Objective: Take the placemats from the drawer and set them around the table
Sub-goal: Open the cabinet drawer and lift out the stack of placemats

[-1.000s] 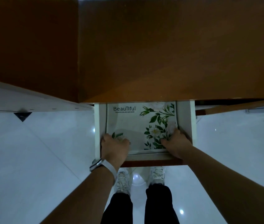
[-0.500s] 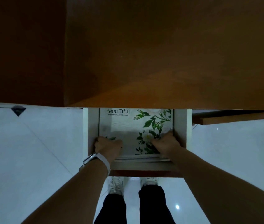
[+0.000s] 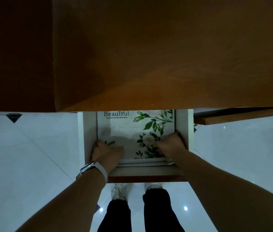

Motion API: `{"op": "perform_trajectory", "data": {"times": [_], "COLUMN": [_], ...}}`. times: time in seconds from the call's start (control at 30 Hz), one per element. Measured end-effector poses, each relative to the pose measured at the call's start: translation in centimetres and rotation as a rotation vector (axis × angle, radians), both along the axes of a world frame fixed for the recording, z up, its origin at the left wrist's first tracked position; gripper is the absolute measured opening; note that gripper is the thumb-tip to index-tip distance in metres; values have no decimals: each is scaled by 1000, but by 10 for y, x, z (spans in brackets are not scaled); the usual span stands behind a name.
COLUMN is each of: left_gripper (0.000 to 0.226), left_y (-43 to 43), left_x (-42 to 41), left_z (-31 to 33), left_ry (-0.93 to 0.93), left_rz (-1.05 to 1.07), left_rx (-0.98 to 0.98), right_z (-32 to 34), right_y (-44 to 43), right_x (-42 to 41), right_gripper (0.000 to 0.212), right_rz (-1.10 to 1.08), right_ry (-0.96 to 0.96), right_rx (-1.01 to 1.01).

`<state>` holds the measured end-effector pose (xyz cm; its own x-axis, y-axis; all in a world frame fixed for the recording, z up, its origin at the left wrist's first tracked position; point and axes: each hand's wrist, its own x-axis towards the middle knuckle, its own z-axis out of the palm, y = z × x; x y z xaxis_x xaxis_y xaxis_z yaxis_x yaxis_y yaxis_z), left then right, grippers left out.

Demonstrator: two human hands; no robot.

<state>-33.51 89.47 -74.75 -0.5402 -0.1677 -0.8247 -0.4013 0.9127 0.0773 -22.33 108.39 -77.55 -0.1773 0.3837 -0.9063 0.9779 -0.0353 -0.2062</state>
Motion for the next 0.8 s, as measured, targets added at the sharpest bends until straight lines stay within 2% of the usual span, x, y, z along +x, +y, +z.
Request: {"op": "perform_trajectory", "data": {"times": [0.07, 0.1, 0.27, 0.33, 0.43, 0.5, 0.6, 0.7, 0.8], "left_gripper": [91, 90, 94, 98, 99, 100, 101, 101, 100], "left_y": [-2, -3, -5, -6, -11, -13, -14, -15, -16], "left_x": [1, 1, 1, 0, 0, -1, -1, -1, 0], "left_z": [-2, -3, -6, -7, -8, -9, -9, -7, -8], "left_ry": [4, 3, -7, -13, -28, -24, -20, -25, -28], "left_rz": [-9, -16, -52, -62, -91, -95, -98, -90, -77], "left_rx": [12, 10, 9, 12, 13, 17, 32, 47, 55], "right_z": [-7, -11, -18, -18, -22, -15, -12, -12, -17], "right_y": [1, 1, 4, -1, -3, -1, 7, 8, 0], "right_x": [-2, -2, -5, -4, -4, -15, -23, -28, -16], "right_gripper": [38, 31, 46, 59, 110, 122, 91, 96, 89], "right_rz": [69, 80, 209, 217, 243, 252, 199, 111, -41], "right_ry": [-35, -53, -101, -101, -129, -160, -199, -195, -119], "right_rx": [-52, -72, -69, -53, -46, -72, -65, -107, -72]}}
